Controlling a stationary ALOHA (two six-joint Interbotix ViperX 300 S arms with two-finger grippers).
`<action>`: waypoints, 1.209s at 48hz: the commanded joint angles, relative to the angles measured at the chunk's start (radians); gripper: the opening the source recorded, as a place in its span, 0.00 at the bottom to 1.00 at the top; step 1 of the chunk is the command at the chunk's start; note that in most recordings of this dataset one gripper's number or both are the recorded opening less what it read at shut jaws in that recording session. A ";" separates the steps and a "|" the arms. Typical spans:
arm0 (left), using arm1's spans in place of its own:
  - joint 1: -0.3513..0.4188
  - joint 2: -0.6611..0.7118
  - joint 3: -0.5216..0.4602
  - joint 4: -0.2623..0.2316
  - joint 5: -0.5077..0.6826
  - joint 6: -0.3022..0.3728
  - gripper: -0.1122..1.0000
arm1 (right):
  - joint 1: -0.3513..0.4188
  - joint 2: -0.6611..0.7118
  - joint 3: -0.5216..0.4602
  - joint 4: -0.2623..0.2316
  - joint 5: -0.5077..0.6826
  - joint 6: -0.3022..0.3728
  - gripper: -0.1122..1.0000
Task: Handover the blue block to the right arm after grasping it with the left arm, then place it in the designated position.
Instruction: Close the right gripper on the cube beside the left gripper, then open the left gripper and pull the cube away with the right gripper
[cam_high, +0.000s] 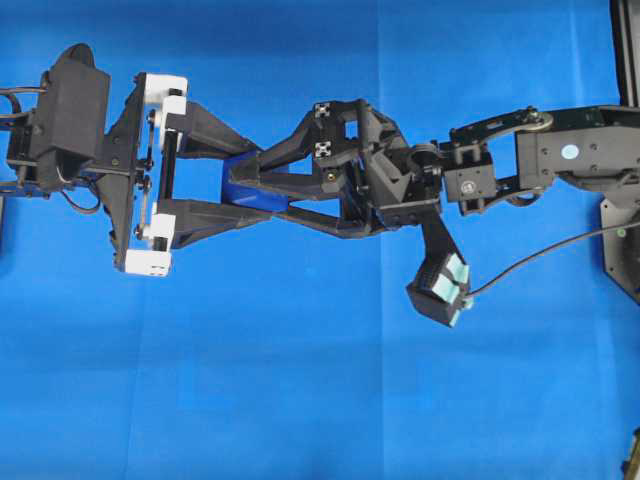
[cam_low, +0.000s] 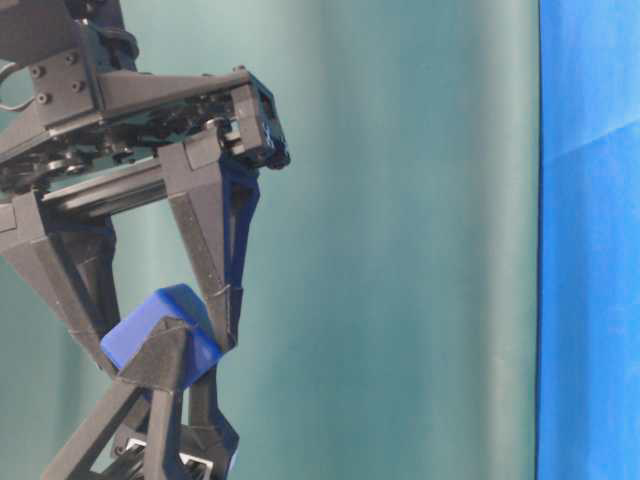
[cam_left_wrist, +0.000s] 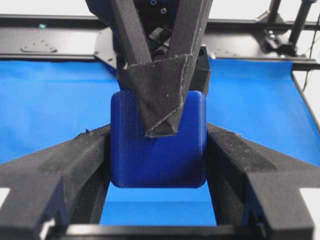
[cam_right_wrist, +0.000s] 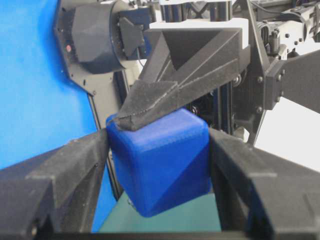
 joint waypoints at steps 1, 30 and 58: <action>-0.003 -0.005 -0.023 0.003 0.002 0.006 0.54 | -0.003 -0.015 -0.031 0.006 -0.003 0.005 0.52; 0.000 -0.005 -0.025 0.003 0.002 -0.003 0.89 | -0.003 -0.017 -0.029 0.006 0.014 0.005 0.47; 0.006 -0.028 -0.011 0.003 0.008 -0.023 0.94 | -0.003 -0.083 0.028 0.006 0.037 0.005 0.44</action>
